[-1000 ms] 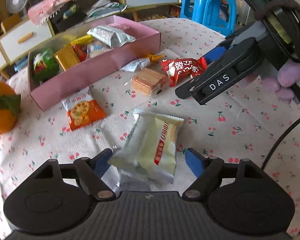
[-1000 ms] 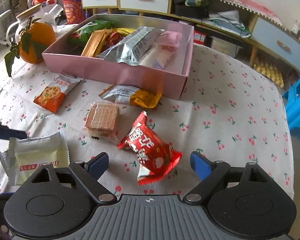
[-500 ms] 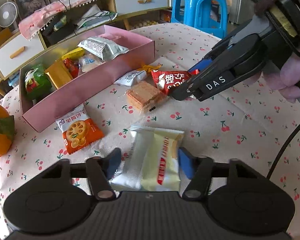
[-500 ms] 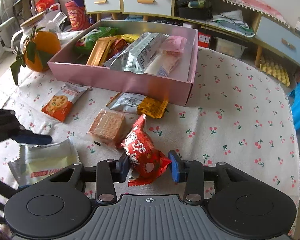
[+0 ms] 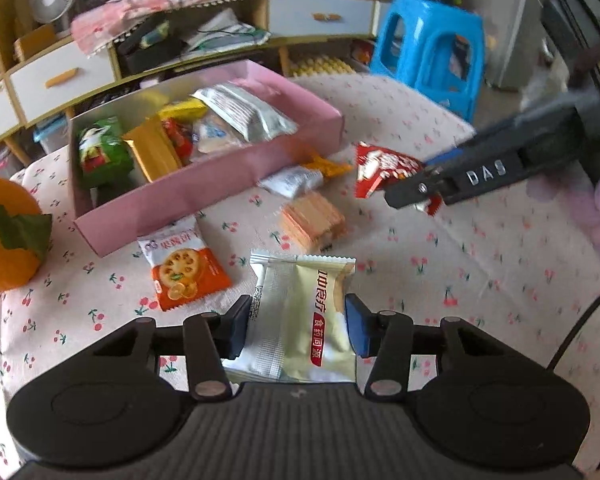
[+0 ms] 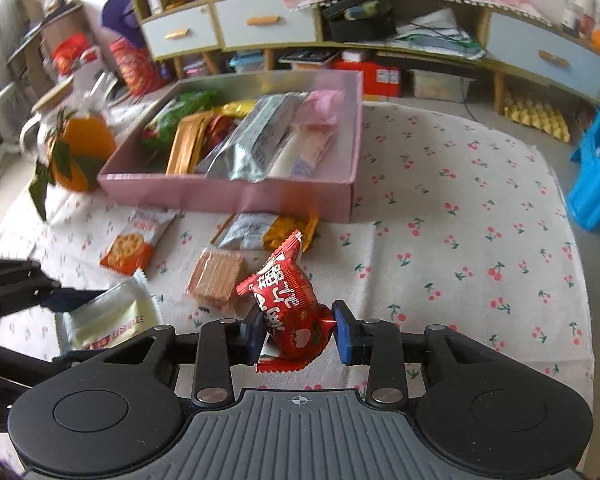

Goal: Organize snacks
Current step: 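Carry both packets into the pink box and open both tools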

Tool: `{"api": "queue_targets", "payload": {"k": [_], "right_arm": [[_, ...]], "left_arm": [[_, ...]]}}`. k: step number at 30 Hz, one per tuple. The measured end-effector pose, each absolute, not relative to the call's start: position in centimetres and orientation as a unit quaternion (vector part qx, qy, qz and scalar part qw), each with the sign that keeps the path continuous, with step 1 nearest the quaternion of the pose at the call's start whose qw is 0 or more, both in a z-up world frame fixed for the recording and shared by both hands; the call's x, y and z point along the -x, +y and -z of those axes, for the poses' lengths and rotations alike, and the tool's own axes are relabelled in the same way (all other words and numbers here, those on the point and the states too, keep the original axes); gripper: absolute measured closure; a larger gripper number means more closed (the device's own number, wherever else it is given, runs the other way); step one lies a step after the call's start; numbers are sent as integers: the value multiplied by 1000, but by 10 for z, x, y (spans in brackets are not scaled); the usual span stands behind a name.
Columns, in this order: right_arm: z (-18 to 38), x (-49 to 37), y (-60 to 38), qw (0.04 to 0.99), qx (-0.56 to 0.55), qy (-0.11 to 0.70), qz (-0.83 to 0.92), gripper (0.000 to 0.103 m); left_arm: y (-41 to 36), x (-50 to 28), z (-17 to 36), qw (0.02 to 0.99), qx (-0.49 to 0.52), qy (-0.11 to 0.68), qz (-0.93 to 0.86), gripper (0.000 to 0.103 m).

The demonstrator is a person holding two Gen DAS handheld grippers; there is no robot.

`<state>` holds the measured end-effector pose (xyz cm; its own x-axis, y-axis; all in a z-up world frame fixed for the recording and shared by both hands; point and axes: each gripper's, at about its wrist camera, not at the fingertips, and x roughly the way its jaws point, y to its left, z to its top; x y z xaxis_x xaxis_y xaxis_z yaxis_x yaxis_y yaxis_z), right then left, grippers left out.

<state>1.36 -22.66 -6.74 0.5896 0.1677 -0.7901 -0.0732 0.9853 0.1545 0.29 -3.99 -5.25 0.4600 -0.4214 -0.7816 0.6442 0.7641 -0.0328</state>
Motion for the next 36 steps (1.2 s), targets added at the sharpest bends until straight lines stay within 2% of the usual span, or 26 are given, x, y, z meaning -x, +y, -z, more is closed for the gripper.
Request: {"api": "queue_targets", "payload": {"k": [14, 18, 25, 36], "right_arm": [[41, -48, -243, 906, -204, 370, -15, 70], [45, -64, -246, 905, -237, 354, 2, 70], [58, -95, -252, 903, -243, 355, 7, 70], [76, -112, -247, 903, -230, 364, 2, 70]], "left_arm": [[-18, -64, 16, 890, -8, 396, 225, 57], [-17, -99, 16, 887, -17, 423, 181, 58], [-16, -152, 30, 836, 4, 527, 154, 58], [-32, -175, 42, 808, -49, 570, 140, 57]]}}
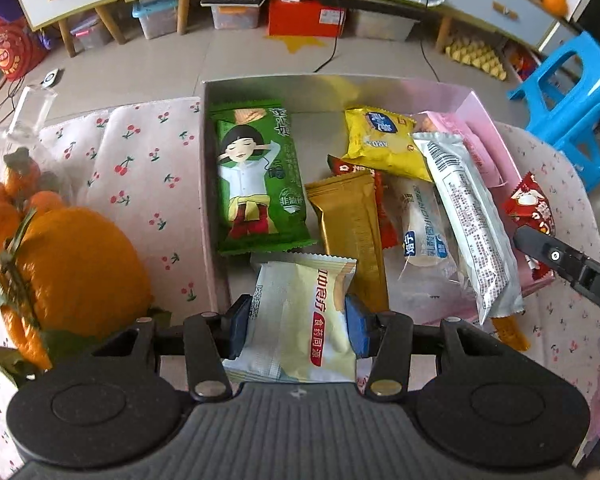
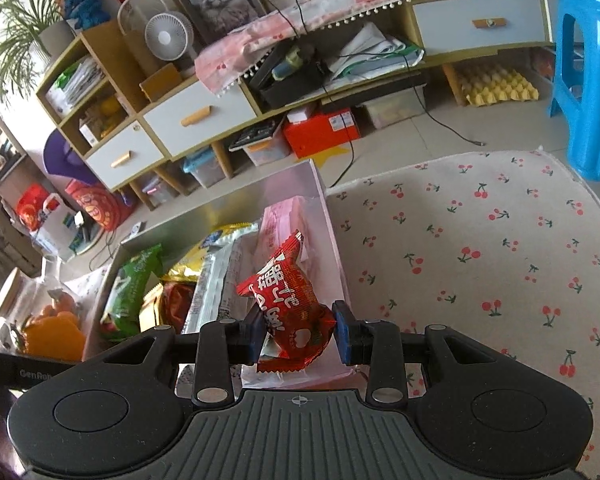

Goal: Organize snacks
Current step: 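Carry both packets into the pink box and open both tools, then move both tools back over the remaining snack pile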

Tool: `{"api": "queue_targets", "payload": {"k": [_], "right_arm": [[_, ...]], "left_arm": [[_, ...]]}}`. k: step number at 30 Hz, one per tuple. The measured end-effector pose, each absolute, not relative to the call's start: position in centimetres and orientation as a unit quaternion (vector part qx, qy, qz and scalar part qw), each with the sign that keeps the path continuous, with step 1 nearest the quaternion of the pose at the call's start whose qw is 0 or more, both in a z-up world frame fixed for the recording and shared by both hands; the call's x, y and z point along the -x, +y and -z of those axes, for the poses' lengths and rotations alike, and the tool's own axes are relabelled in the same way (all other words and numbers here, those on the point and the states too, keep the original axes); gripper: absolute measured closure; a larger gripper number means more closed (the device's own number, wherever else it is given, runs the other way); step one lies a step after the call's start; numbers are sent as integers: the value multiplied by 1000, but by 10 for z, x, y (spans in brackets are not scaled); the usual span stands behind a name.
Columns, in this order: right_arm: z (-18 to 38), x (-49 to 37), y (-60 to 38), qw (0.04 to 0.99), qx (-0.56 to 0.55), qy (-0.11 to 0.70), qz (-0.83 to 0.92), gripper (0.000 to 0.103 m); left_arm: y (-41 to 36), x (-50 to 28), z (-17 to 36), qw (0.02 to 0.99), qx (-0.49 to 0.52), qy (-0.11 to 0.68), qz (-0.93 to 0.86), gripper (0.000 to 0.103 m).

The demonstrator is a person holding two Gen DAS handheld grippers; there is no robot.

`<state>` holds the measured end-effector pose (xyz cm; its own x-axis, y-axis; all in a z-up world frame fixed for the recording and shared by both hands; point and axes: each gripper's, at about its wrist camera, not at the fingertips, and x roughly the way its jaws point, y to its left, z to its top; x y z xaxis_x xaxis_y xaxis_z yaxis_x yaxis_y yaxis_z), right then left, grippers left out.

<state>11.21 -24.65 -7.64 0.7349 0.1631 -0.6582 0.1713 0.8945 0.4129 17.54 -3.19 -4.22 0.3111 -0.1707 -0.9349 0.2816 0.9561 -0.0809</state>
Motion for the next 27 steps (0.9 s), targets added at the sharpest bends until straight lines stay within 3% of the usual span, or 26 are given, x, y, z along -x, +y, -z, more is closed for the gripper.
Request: {"api": "queue_targets", "payload": {"k": [14, 16, 17, 22, 27], "right_arm": [[77, -115, -242, 903, -231, 363, 3, 65], [76, -115, -243, 900, -236, 367, 3, 65], [75, -115, -244, 899, -238, 369, 3, 60], [70, -108, -244, 897, -245, 369, -4, 49], [57, -96, -240, 902, -233, 364, -1, 38]], "left_arm": [[-34, -177, 48, 822, -51, 542, 168, 52], [-34, -172, 44, 827, -56, 531, 174, 34], [-34, -170, 42, 830, -56, 526, 176, 31], [-34, -160, 34, 836, -47, 516, 178, 20], [-38, -147, 29, 843, -56, 504, 179, 16]]}}
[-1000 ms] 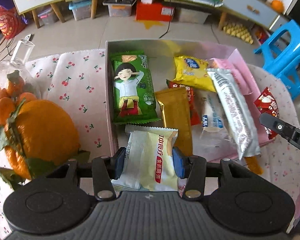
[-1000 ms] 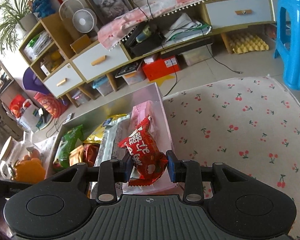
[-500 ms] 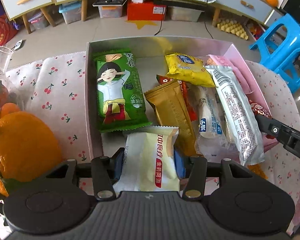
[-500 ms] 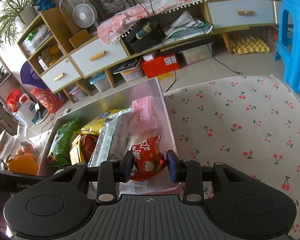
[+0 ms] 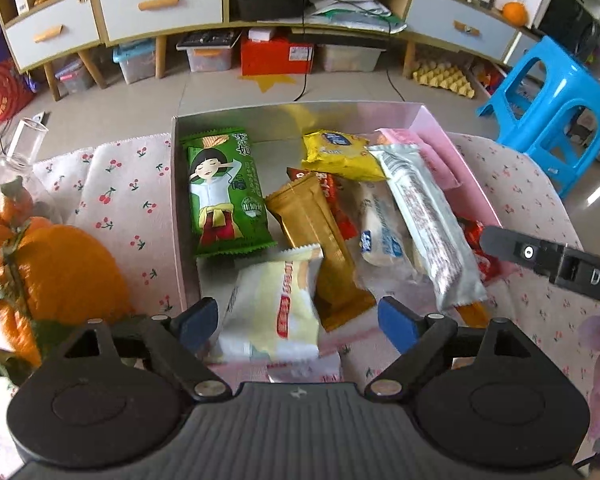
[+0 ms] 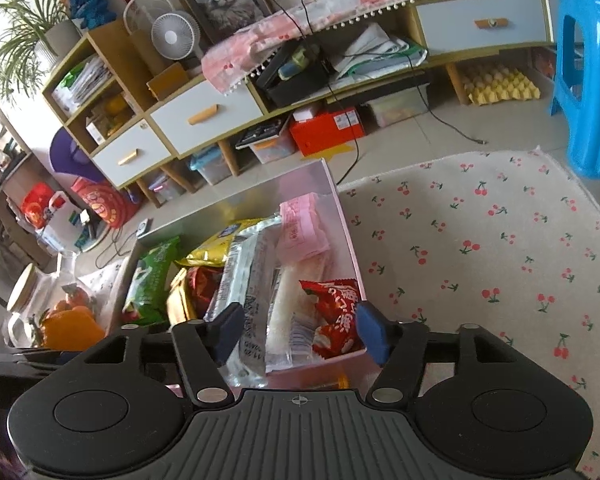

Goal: Organize snacks
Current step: 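Move both tools back over the remaining snack pile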

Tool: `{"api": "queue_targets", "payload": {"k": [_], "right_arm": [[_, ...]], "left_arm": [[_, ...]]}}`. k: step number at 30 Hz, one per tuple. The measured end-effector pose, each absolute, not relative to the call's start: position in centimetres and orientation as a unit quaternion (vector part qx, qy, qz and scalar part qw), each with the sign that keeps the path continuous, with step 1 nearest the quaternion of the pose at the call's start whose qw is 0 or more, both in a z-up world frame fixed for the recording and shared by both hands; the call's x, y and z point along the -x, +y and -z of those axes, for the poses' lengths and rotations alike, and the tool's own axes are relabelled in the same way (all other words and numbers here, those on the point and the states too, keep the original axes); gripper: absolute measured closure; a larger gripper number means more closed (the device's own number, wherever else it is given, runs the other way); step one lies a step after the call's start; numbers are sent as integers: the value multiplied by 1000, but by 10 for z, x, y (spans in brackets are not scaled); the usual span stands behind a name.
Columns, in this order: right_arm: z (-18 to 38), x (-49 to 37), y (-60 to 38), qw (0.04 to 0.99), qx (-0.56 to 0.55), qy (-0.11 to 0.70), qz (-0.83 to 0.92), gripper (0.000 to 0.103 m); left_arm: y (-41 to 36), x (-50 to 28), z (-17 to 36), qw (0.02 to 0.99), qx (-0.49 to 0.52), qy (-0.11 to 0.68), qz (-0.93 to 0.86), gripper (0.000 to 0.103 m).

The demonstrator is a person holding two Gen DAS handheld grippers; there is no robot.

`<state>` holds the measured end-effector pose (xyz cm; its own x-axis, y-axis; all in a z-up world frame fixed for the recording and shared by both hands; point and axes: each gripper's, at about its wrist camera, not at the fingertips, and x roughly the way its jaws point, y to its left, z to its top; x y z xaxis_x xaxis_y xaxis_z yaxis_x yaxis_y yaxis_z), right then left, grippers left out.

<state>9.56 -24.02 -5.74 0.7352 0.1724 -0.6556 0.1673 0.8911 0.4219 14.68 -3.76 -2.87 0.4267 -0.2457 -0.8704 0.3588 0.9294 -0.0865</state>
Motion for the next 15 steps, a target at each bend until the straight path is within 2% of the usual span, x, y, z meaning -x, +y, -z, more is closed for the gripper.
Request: {"api": "queue_targets", "payload": {"k": [6, 12, 14, 15], "right_arm": [[47, -79, -242, 897, -244, 369, 10, 31], [36, -58, -234, 896, -218, 387, 18, 30], [33, -51, -230, 895, -208, 393, 20, 21], [31, -47, -229, 896, -204, 394, 23, 19]], "left_arm": [[-34, -123, 15, 854, -46, 479, 197, 6], [-32, -97, 9, 862, -43, 463, 203, 4], [-31, -88, 8, 865, -42, 456, 204, 2], [-29, -83, 8, 867, -41, 452, 205, 1]]}}
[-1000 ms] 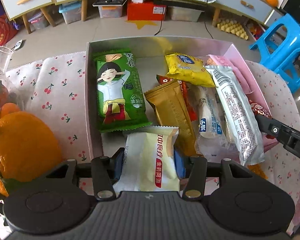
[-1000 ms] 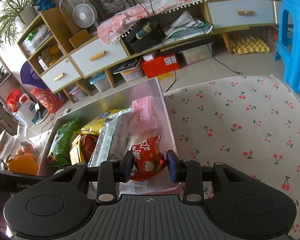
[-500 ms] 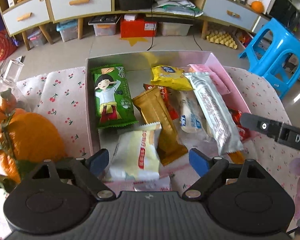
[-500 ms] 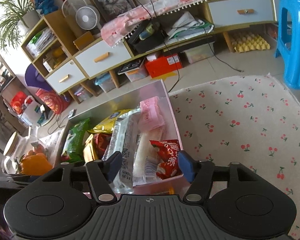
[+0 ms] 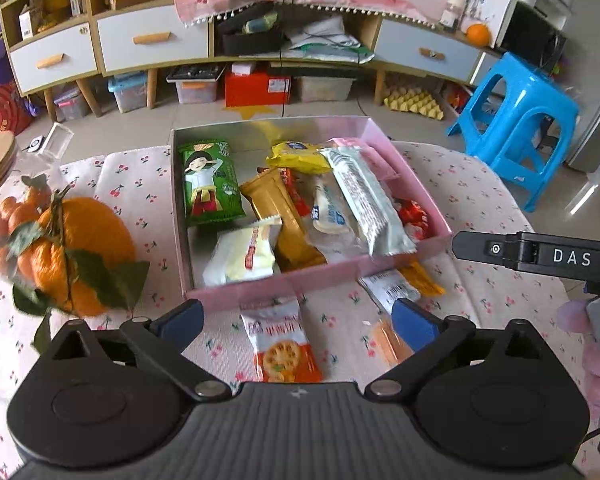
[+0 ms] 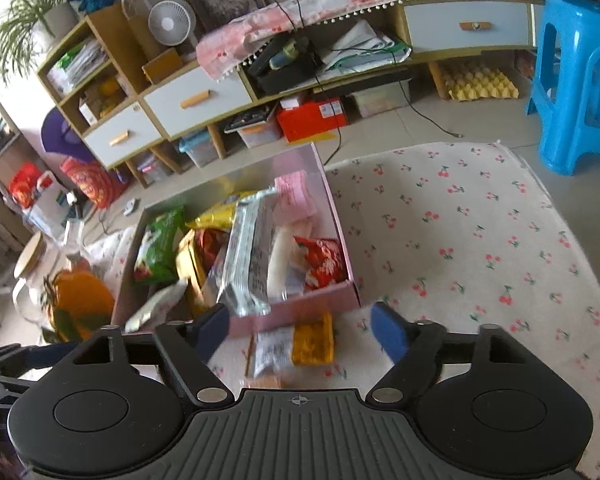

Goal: Organize snacks
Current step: 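Move both tools back over the remaining snack pile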

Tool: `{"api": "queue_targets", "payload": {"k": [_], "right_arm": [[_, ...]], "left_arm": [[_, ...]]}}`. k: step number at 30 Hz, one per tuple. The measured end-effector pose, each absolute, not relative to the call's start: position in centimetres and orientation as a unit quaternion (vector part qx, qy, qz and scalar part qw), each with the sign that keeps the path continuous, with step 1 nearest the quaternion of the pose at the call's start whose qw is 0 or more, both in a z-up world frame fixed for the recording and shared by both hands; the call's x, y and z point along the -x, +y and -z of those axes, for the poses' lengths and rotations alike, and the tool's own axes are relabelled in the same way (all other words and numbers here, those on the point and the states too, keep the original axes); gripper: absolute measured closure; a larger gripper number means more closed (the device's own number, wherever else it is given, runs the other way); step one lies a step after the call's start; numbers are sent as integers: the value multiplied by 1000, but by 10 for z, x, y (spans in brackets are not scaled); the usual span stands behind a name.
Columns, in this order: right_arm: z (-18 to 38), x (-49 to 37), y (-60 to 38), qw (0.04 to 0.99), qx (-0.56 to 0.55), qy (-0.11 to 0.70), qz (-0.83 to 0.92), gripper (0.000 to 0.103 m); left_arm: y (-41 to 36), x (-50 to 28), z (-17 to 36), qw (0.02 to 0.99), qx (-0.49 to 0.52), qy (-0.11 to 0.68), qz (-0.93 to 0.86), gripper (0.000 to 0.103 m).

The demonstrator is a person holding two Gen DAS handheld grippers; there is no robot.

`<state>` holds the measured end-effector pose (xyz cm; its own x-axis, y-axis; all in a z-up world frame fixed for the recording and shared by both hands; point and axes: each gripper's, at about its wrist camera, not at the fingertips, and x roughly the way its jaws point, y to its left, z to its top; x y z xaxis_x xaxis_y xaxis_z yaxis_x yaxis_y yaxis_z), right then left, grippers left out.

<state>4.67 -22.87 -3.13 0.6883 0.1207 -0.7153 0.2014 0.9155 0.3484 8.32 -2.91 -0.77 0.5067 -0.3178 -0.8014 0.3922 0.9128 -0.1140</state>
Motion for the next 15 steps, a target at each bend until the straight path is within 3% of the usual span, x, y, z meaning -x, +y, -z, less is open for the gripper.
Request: {"api": "queue_targets", "payload": {"k": [4, 15], "right_arm": [[31, -37, -226, 889, -202, 409, 28, 15], [52, -19, -209, 866, -201, 457, 13, 14]], "left_arm": [[-25, -68, 10, 871, -38, 451, 193, 1], [-26, -40, 35, 870, -72, 454, 181, 1]]}}
